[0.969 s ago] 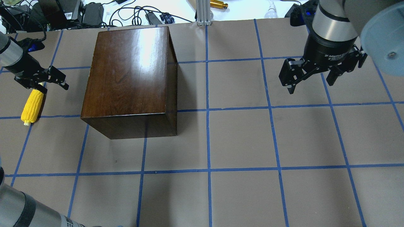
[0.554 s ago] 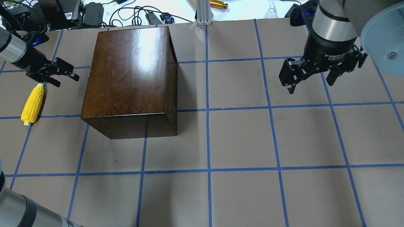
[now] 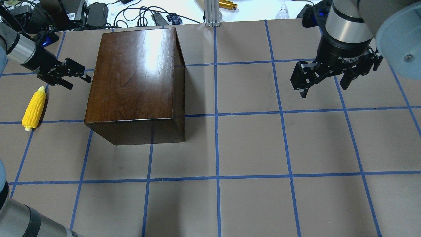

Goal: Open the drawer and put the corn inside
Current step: 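Hook the left gripper onto the white drawer handle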

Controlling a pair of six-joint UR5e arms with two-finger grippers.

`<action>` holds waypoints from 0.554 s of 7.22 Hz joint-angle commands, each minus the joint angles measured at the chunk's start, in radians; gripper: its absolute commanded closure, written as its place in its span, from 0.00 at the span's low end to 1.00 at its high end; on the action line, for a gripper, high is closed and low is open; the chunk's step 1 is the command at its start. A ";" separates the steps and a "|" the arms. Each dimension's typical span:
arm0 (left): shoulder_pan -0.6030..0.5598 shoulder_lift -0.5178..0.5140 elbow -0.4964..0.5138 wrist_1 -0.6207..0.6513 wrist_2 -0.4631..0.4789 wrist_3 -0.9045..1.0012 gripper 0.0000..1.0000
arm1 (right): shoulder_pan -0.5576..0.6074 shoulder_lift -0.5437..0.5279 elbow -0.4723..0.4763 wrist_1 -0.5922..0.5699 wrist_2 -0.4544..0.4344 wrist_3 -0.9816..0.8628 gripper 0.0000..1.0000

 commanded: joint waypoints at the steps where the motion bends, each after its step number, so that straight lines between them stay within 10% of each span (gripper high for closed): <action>1: -0.007 -0.015 0.000 0.000 0.003 0.005 0.00 | 0.000 0.001 0.000 0.000 0.000 0.001 0.00; 4: -0.007 -0.048 -0.002 -0.002 0.003 -0.001 0.00 | 0.000 0.001 0.000 0.000 0.000 -0.001 0.00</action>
